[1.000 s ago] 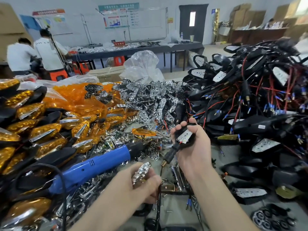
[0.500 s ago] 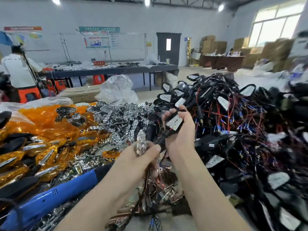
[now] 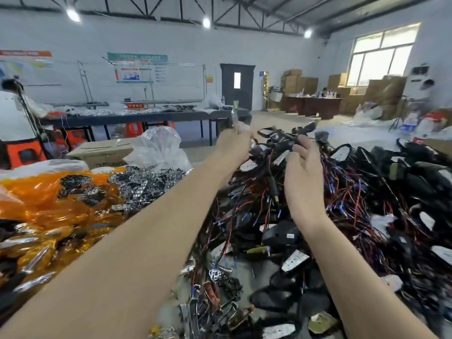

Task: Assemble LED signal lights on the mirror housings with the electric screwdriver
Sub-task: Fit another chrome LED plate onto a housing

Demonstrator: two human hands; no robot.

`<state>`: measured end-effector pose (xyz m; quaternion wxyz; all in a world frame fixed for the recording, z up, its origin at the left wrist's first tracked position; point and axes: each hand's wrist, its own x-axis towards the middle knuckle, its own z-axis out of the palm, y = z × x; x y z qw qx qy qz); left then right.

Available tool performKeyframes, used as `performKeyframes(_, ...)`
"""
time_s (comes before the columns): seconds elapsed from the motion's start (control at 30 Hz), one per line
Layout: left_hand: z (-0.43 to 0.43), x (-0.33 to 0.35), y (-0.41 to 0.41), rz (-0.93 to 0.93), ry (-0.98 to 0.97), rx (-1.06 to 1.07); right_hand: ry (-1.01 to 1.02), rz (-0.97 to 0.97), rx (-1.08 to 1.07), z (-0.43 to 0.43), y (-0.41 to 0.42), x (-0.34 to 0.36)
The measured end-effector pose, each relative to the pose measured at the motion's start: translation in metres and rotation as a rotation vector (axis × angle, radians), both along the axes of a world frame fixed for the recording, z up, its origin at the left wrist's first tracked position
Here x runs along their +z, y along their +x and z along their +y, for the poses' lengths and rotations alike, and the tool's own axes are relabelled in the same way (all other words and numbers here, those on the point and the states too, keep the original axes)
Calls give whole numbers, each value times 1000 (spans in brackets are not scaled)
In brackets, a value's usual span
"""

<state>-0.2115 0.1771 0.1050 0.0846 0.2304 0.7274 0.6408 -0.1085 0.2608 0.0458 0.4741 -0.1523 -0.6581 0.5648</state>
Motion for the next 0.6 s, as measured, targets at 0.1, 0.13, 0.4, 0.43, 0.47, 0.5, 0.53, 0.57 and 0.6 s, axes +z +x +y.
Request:
performKeyframes(0.1,-44,-35,-11,-43,-65,59,306,-144,-13,-7,-19,-10)
performKeyframes(0.13,-59,-47,-14,-65,-59,69,467,-236,-48,-7,-29,-12)
performKeyframes(0.4,-140,-96,-26,-220,70,206,1221,-1019,-307,4,-88,-21)
performKeyframes(0.43,-146,-97,-27,-224,89,206,1244,-1024,-354,4,-90,-22)
performKeyframes(0.47,-150,-98,-29,-223,104,201,1256,-1016,-391,4,-92,-23)
performKeyframes(0.5,-154,-98,-29,-224,119,197,1264,-990,-425,4,-93,-24)
performKeyframes(0.53,-158,-98,-30,-229,134,195,1270,-962,-451,3,-94,-25)
performKeyframes(0.57,-161,-98,-30,-237,148,194,1278,-937,-467,1,-93,-25)
performKeyframes(0.6,-163,-98,-30,-246,163,192,1289,-919,-469,0,-93,-24)
